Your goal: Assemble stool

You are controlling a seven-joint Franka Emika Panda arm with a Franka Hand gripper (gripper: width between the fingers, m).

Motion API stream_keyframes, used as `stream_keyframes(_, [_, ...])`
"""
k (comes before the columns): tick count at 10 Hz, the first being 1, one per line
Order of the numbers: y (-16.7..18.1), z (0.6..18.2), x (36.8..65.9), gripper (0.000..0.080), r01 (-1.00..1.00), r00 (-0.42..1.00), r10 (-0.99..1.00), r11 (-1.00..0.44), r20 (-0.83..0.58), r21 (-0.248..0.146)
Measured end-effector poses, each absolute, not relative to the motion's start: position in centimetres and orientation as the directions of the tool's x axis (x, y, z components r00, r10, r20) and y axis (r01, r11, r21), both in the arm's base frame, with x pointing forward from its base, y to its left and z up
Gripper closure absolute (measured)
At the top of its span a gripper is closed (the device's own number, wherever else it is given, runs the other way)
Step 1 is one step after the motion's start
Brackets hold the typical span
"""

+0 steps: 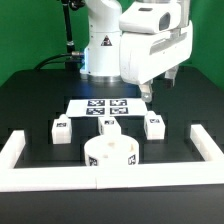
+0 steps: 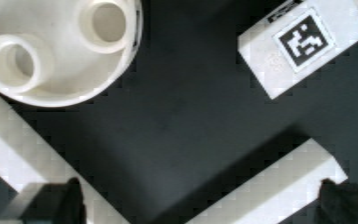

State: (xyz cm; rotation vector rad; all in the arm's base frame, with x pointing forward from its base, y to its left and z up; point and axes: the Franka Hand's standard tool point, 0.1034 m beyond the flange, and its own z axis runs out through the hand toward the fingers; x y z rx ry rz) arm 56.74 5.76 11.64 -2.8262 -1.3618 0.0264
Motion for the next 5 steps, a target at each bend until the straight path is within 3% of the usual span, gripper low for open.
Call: stream_keyframes(5, [5.76, 11.64, 56.73, 0.015, 0.782, 0.623, 0.782, -0.623, -0.013, -0.011])
